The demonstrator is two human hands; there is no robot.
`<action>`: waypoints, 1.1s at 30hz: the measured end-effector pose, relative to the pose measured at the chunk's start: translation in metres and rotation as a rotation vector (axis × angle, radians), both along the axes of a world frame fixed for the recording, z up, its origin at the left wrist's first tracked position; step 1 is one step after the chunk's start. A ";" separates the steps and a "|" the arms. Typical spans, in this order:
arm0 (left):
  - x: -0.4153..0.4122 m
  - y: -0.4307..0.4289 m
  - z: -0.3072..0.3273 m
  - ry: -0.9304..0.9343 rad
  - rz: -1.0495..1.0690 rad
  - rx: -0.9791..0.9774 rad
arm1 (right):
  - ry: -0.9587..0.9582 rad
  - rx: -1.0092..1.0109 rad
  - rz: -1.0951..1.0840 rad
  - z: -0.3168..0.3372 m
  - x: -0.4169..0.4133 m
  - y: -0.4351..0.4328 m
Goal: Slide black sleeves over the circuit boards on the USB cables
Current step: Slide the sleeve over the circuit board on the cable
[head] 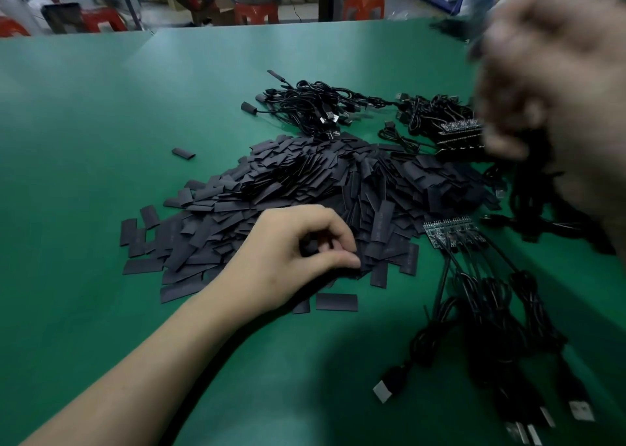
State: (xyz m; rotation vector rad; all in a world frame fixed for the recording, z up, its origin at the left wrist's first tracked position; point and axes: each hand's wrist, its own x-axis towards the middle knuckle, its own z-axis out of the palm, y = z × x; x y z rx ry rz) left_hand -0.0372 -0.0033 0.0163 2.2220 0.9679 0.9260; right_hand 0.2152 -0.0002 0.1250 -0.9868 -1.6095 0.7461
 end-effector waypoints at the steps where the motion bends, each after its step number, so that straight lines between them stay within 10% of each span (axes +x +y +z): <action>1: 0.000 0.000 0.000 -0.108 0.012 -0.077 | -0.084 -0.070 0.021 -0.010 -0.005 0.001; 9: 0.002 0.003 0.001 -0.651 0.092 -0.354 | -0.122 -0.445 0.235 -0.074 -0.039 0.001; 33: 0.009 -0.006 -0.002 -0.059 0.302 0.241 | -0.104 -0.518 0.145 -0.096 -0.045 0.000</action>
